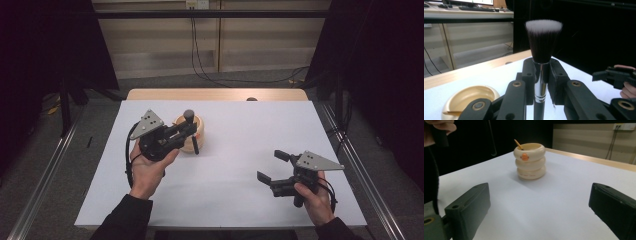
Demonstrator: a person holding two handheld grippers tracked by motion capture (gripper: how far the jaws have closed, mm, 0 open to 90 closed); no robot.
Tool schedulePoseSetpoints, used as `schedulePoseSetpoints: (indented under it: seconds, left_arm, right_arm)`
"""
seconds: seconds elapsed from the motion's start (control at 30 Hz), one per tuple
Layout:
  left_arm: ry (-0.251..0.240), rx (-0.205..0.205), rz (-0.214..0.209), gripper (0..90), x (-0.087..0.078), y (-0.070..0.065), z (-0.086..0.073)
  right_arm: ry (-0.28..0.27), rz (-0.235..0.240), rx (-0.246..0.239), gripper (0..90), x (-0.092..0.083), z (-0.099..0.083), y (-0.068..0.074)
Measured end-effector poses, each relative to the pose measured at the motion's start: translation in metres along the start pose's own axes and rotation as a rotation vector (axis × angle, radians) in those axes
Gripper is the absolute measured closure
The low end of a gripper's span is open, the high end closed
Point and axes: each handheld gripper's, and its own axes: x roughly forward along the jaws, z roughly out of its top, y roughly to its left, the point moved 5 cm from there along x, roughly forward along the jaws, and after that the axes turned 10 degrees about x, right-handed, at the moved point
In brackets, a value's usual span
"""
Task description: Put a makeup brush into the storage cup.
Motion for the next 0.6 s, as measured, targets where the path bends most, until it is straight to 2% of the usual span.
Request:
schedulePoseSetpoints:
  seconds: [0.07, 0.2, 0.27, 0.37, 0.6]
  left_arm:
    - [0.005, 0.003, 0.015, 77.5, -0.001, 0.004, 0.002]
    - [0.002, 0.002, 0.015, 77.5, 0.001, 0.009, 0.004]
    - [0.011, 0.023, 0.016, 77.5, 0.002, 0.011, 0.005]
    - [-0.003, 0.006, 0.023, 77.5, 0.002, 0.017, 0.009]
    - [0.004, 0.010, 0.057, 77.5, 0.006, 0.027, 0.013]
  right_arm:
    - [-0.004, 0.005, -0.006, 3.3, -0.003, -0.001, -0.001]
    - [-0.010, -0.018, -0.005, 3.2, -0.007, -0.003, -0.003]
    - [-0.015, -0.037, -0.007, 3.2, -0.010, -0.004, -0.005]
    - [-0.025, -0.048, -0.010, 3.2, -0.013, -0.005, -0.007]
    - [-0.041, -0.076, -0.014, 3.0, -0.021, -0.008, -0.011]
